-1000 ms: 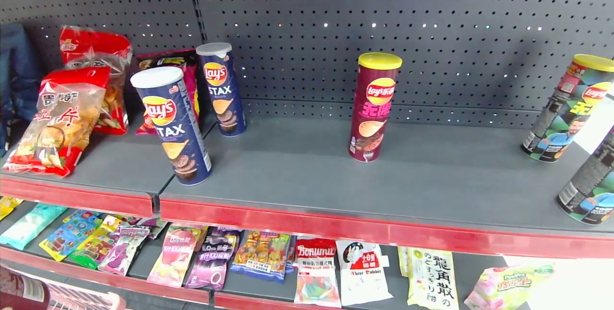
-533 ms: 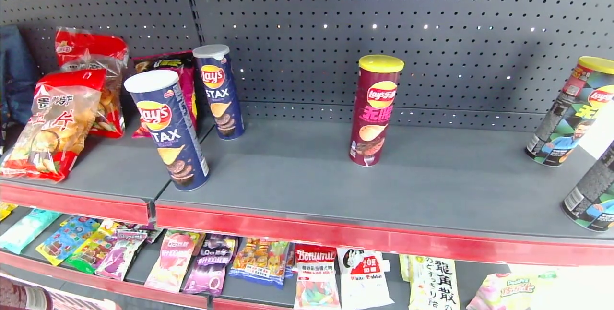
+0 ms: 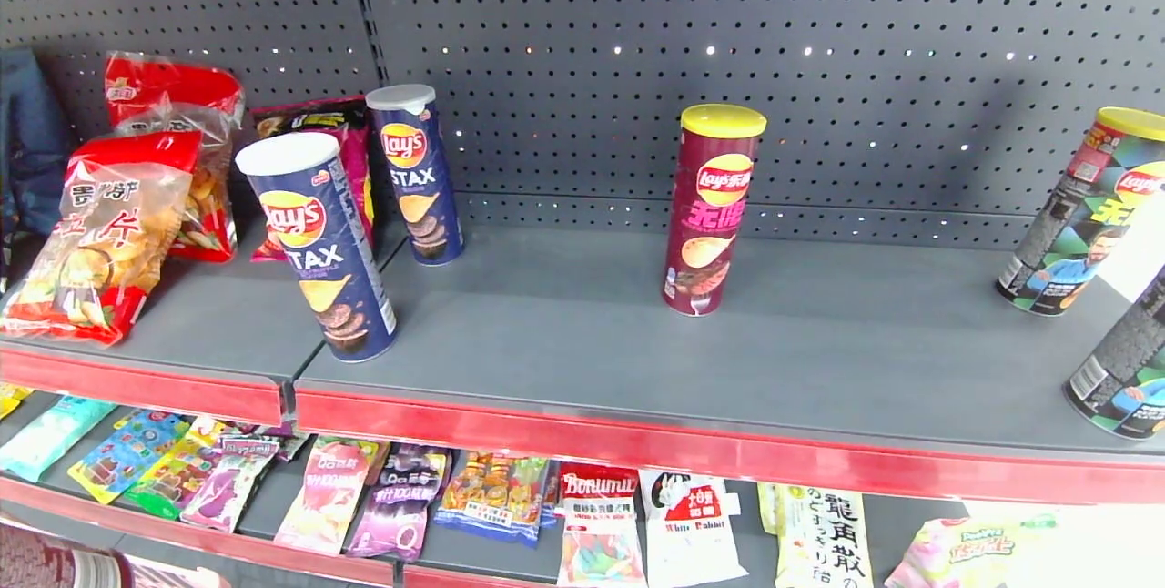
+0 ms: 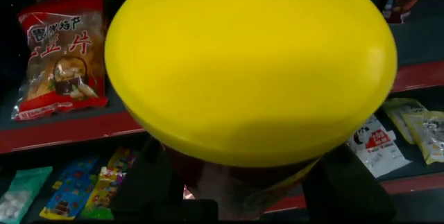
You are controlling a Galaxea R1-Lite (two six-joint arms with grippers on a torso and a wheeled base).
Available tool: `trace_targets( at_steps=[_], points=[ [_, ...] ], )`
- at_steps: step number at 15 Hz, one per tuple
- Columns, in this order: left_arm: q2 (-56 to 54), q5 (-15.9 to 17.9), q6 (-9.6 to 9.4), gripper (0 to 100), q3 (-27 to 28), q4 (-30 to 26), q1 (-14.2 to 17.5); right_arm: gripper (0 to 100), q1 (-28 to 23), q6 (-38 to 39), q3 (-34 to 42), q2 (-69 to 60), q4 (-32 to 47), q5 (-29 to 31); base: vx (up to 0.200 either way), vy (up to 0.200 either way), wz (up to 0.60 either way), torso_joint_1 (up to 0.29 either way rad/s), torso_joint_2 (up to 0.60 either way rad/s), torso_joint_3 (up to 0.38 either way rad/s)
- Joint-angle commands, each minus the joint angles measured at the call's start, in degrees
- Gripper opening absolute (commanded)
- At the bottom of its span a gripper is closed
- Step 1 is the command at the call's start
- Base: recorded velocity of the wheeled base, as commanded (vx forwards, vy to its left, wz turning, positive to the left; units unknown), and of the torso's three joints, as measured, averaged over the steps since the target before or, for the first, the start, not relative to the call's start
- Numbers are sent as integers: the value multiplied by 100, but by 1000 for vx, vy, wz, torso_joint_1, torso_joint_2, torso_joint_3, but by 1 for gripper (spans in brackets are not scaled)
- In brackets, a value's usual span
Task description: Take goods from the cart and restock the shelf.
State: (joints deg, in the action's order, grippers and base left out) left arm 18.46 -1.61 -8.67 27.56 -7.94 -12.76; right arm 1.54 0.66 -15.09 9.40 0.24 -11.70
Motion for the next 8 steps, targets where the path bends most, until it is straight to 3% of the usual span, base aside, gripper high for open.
trace_targets(
  at_steps=[1,3,4,7,8],
  points=[
    [193,47,111,0,21,3,-7,100,286,-699,-1224,1767,20,-1194,0,0,0,0,0,0],
    [352,55,128,0,109,3,-7,100,655,-751,-1857,2743,2,-1818,0,0,0,0,0,0],
    [431,82,137,0,109,3,-7,100,945,-760,-2121,3156,2,-1818,0,0,0,0,0,0],
    [519,143,137,0,91,-6,2,100,1569,-760,-2938,4413,-24,-1519,0,0,0,0,0,0],
    [580,82,128,0,109,3,2,100,1929,-751,-3298,5169,-121,-1106,0,0,0,0,0,0]
  ],
)
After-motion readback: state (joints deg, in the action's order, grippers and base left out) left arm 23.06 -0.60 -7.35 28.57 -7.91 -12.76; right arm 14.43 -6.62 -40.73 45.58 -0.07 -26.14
